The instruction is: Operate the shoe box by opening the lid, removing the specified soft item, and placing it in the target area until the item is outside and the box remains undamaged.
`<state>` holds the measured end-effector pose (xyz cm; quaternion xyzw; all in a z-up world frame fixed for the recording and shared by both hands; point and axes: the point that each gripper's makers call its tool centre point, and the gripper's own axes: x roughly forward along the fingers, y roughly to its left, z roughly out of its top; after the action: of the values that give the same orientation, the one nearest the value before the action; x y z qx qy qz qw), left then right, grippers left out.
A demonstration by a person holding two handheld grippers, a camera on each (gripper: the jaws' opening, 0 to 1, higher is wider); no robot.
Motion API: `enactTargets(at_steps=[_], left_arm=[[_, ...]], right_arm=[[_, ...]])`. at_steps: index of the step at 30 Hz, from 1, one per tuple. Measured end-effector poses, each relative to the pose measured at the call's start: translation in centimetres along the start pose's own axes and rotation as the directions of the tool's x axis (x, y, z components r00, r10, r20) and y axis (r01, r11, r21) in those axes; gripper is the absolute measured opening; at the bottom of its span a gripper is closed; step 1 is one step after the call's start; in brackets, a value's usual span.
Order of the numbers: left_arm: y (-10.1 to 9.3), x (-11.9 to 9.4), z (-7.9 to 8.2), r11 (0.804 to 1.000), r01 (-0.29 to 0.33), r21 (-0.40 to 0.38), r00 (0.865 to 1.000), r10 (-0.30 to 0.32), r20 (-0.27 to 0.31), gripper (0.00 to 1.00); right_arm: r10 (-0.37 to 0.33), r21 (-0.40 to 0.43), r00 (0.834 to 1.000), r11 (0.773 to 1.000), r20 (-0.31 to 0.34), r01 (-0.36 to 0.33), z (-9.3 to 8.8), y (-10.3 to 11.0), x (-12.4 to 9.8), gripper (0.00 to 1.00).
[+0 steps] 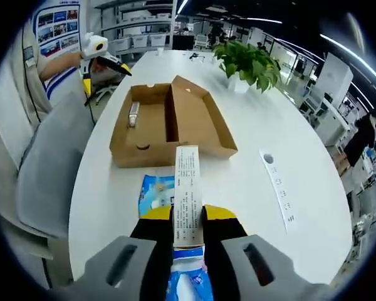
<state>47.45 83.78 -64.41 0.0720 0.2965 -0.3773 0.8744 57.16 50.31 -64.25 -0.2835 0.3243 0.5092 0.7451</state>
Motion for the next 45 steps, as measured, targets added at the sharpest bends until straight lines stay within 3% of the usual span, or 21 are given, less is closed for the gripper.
enactTargets(at_steps=[12,45], left_arm=[[0.5,0.2,-0.3,1.000,-0.007,-0.010,1.000,0.007,-0.013,0.96],[1.1,0.2,-1.1,0.999,-0.030,-0.031,0.999,0.029,-0.038,0.96]], right_arm=[[-0.023,0.028,0.997,0.999,-0.077,0.025,-4.2,-1.9,0.7,0.14],[-0.071,0.030,0.970,0.996,-0.234,0.080,-11.8,-5.4,0.1,0.14]])
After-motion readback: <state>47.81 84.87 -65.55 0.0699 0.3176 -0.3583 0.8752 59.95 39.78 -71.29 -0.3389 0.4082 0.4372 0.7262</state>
